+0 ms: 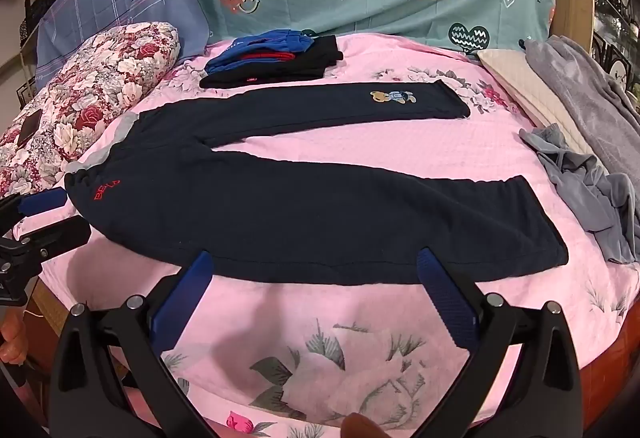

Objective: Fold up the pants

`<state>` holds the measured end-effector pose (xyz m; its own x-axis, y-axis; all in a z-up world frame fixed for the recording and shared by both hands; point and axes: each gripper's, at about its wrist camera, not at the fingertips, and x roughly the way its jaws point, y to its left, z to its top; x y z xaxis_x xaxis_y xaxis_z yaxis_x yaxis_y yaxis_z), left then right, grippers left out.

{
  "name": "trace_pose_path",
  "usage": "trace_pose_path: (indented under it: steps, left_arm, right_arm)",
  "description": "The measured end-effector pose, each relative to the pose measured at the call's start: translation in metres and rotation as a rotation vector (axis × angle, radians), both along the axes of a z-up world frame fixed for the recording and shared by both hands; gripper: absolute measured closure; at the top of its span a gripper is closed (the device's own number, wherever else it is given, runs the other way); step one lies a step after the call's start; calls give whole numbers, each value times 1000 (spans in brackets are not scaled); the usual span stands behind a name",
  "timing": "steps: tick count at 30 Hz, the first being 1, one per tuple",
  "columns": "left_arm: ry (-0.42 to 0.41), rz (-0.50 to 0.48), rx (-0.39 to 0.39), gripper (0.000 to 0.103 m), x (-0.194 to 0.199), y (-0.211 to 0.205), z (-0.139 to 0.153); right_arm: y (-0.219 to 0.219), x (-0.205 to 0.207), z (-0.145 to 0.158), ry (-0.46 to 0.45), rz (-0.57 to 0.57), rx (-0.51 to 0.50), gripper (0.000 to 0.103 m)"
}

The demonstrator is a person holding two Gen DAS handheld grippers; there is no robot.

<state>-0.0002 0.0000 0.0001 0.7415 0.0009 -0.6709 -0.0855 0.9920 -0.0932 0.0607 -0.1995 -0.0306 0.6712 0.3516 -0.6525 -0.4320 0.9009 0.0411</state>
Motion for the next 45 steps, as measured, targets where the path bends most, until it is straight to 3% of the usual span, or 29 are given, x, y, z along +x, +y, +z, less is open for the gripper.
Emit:
trace_pose_path:
  steps: [18,45]
  left_arm:
    - [-2,-8,-10,2,1,13,-5]
    - [2,-17,3,2,-1,-6,-2]
  right_arm:
    - [1,-1,-1,4,3,4,1]
    - [-2,-1,-2,10,8,10,1]
